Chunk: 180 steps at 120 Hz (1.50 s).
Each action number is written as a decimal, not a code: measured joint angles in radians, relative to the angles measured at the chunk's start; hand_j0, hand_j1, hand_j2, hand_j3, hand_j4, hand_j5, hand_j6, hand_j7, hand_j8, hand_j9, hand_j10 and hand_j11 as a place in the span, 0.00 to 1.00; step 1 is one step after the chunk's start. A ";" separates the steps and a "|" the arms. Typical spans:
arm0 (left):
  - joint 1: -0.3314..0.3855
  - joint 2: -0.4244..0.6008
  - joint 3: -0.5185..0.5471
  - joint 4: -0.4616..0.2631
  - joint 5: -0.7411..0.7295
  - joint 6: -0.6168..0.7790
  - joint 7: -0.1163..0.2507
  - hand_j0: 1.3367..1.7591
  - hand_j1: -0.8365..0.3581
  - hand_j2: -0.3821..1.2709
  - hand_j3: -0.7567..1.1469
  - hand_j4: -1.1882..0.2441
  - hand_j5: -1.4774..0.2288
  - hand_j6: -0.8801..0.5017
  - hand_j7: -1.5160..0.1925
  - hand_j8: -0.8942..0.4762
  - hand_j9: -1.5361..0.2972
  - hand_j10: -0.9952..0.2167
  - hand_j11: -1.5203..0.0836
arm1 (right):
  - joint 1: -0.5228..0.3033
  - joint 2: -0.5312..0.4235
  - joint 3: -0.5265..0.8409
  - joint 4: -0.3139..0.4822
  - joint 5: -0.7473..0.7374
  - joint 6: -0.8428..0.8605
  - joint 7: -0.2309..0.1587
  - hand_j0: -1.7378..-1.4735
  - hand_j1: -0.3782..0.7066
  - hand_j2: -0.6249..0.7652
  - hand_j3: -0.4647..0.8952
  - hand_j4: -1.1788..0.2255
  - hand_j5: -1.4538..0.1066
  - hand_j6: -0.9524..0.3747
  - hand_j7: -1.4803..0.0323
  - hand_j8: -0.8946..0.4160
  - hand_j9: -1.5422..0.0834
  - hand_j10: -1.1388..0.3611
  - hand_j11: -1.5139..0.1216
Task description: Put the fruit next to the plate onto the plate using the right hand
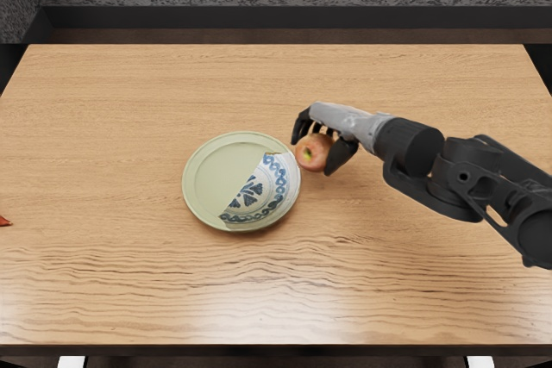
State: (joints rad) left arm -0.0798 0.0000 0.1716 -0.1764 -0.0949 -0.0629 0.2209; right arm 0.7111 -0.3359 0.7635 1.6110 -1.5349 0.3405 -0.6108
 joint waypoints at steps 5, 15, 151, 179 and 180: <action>0.000 0.000 0.000 0.000 0.000 0.000 0.000 0.76 0.99 0.23 0.40 0.83 0.87 0.64 0.89 0.65 0.84 0.82 0.95 | 0.002 0.012 0.000 -0.004 0.000 0.000 0.000 0.30 0.56 0.62 0.34 0.45 0.44 0.41 0.49 0.39 0.48 0.39 0.46; 0.000 0.000 0.000 0.000 0.000 0.000 0.000 0.76 0.99 0.23 0.40 0.83 0.87 0.64 0.89 0.65 0.84 0.82 0.95 | 0.009 0.038 0.000 -0.017 0.000 -0.001 0.000 0.30 0.56 0.62 0.34 0.44 0.44 0.41 0.49 0.39 0.48 0.39 0.46; 0.000 0.000 0.000 0.000 0.000 0.000 0.000 0.76 0.99 0.23 0.40 0.83 0.87 0.64 0.89 0.65 0.84 0.82 0.95 | 0.022 0.167 -0.052 -0.087 -0.003 -0.001 0.000 0.30 0.49 0.50 0.34 0.51 0.54 0.42 0.58 0.39 0.57 0.45 0.55; 0.000 0.000 0.000 0.000 0.000 0.000 0.000 0.76 0.99 0.23 0.40 0.83 0.87 0.64 0.89 0.65 0.84 0.82 0.95 | 0.024 0.167 -0.050 -0.087 -0.002 -0.001 0.000 0.30 0.41 0.44 0.34 0.58 0.63 0.46 0.67 0.43 0.66 0.52 0.64; 0.000 0.000 0.000 0.000 0.000 0.000 0.000 0.76 0.99 0.23 0.40 0.83 0.87 0.64 0.89 0.65 0.84 0.82 0.95 | 0.025 0.167 -0.050 -0.086 -0.002 -0.001 0.000 0.30 0.41 0.43 0.34 0.58 0.63 0.46 0.67 0.43 0.66 0.52 0.64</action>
State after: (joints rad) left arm -0.0798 0.0000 0.1716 -0.1764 -0.0951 -0.0629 0.2209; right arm 0.7356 -0.1687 0.7131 1.5245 -1.5369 0.3394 -0.6109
